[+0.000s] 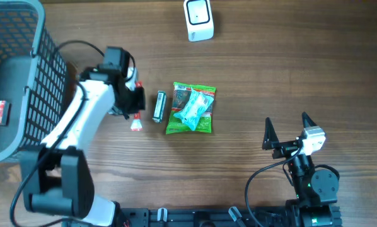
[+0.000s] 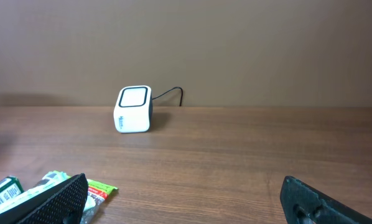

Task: Scan the item barcode
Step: 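Place the red stick packet left of the green box and release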

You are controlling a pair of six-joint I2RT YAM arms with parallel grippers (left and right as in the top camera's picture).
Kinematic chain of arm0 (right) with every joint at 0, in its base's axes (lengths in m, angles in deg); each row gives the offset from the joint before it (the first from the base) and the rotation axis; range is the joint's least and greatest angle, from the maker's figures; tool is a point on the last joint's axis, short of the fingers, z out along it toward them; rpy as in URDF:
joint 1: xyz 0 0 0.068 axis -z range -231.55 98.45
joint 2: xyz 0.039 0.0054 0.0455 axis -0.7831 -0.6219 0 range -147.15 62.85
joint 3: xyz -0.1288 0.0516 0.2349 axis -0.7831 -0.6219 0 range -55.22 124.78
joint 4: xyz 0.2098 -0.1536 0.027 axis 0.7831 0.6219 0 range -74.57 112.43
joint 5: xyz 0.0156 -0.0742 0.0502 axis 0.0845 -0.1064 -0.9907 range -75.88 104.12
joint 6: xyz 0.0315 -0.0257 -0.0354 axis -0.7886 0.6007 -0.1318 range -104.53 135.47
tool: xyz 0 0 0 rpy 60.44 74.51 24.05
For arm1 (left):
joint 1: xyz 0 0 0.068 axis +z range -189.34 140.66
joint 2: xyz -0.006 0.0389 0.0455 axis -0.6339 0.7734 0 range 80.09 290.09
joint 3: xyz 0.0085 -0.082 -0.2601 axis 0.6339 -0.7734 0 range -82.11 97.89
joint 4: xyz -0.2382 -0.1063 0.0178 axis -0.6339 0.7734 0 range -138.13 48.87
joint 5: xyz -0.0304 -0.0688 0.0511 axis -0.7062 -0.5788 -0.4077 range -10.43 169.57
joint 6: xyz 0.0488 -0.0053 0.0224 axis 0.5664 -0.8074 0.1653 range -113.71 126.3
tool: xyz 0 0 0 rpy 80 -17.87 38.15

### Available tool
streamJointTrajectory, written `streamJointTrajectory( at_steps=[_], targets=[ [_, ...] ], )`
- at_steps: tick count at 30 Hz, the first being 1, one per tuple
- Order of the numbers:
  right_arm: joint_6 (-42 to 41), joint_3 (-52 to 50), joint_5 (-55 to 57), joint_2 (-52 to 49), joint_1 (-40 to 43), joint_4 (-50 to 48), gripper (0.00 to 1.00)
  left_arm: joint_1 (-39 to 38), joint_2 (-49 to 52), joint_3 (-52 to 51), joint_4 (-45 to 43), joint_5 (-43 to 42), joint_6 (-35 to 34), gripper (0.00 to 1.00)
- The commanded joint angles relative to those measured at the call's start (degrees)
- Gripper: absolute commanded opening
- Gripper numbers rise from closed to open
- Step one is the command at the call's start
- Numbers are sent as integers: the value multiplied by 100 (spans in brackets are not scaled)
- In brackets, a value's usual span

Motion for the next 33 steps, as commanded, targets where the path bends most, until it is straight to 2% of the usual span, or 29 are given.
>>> streamJointTrajectory(
  at_steps=[1,7,9,21,26,27,30,32,33],
  targets=[
    [-76,-4,-66,26,-26,-20,100,-98,208,-581,-909,44,-157,4],
    [-76,-4,-66,26,-26,-20,100,-101,511,-748,-1622,-42,-330,6],
    [-76,-4,-66,26,-26,-20,99,-160,584,-748,-1652,-295,-334,6],
    [-76,-4,-66,26,-26,-20,100,-898,894,-748,-2138,-273,-271,7],
    [-76,-4,-66,26,-26,-20,100,-855,881,-745,-1978,501,-271,8],
    [-76,-4,-66,26,-26,-20,100,-824,870,-745,-1882,737,-269,12],
    [-76,-4,-66,26,-26,-20,100,-820,870,-745,-1838,748,-267,15],
    [-76,-4,-66,26,-26,-20,100,-793,855,-719,-1808,763,-267,23],
    [-76,-4,-66,26,-26,-20,100,-761,837,-662,-1753,763,-267,32]
  ],
)
